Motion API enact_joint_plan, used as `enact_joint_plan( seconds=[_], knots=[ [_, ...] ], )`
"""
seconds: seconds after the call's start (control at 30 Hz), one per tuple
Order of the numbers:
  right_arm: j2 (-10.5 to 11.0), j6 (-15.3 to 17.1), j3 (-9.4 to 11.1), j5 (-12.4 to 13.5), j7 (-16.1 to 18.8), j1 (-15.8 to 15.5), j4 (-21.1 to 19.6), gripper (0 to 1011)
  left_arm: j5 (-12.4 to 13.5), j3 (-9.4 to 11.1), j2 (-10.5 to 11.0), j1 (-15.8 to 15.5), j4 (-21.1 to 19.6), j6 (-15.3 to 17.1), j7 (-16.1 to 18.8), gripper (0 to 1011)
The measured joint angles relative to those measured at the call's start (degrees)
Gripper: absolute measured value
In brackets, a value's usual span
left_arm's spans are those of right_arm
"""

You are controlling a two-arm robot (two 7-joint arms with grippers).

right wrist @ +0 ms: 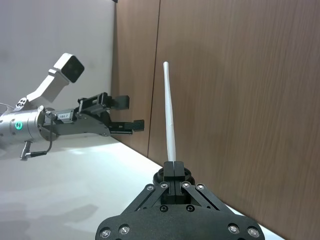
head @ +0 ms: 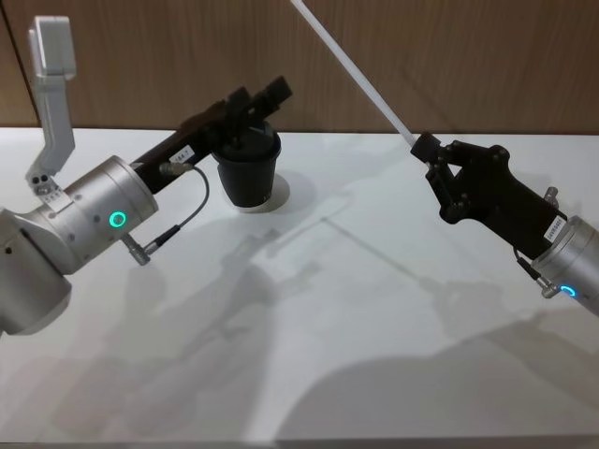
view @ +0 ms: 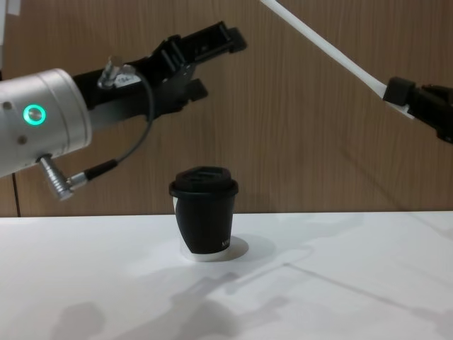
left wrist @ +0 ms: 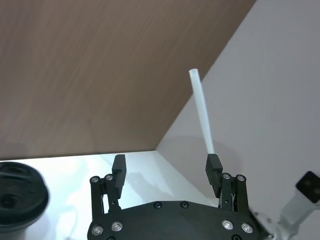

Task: Pick up the straw with one hand, pass it to the other hand, and insert it into the cup.

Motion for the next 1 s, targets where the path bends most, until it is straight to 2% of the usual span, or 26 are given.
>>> enact_joint_plan(
  seconds=[0.37,1.0],
  knots=[
    [0.0,0.0,0.0,0.0,0.0,0.0,0.0,3,-2.5,2.0,-1.7,-1.7,0.8,1.4,-1.5,1000],
    [0.0,0.0,0.0,0.0,0.0,0.0,0.0,3,-4.2,5.3,-4.9,-3.9,2.8,1.1,-2.8,1000]
  ],
)
